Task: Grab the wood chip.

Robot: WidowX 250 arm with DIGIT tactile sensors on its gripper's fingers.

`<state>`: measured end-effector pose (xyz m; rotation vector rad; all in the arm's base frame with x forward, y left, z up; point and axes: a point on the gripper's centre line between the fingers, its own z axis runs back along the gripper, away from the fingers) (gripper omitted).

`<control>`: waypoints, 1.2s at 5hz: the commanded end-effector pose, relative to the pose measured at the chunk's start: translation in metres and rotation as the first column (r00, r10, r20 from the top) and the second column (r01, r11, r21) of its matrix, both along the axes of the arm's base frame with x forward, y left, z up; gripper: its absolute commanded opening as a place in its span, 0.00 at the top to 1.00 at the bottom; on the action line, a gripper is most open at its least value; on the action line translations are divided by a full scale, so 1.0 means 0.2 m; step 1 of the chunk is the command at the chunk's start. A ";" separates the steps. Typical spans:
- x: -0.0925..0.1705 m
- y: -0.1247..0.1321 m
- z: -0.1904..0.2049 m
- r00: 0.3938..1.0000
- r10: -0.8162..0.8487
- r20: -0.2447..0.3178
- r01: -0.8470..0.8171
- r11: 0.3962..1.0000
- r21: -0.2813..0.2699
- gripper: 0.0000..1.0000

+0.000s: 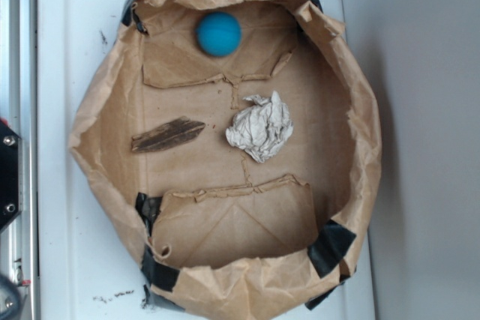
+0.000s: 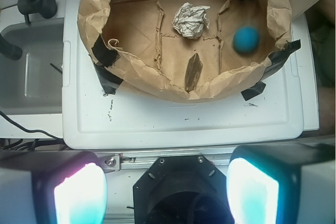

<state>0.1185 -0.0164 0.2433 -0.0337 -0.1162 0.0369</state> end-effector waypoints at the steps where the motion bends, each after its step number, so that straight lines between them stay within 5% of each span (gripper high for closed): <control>1: 0.00 0.00 0.00 1.000 0.000 0.000 0.000 1.000 0.000 0.00; 4: 0.68 0.15 -0.09 0.993 0.113 -0.038 -0.115 0.992 -0.057 0.00; 6: 0.68 0.15 -0.09 0.993 0.113 -0.038 -0.115 0.992 -0.057 0.00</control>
